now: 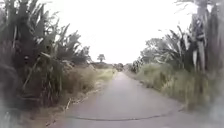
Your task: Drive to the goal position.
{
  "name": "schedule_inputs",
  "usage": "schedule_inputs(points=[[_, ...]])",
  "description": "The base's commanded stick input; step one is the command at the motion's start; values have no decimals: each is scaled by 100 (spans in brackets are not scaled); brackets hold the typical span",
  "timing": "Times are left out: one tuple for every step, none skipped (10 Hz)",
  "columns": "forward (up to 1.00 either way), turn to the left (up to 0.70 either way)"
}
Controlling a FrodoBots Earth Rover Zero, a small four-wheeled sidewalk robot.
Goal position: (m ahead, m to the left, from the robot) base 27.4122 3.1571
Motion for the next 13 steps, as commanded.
schedule_inputs(points=[[100,0],[100,0],[100,0],[100,0],[100,0],[100,0],[100,0],[100,0],[100,0],[100,0],[100,0],[100,0],[100,0]])
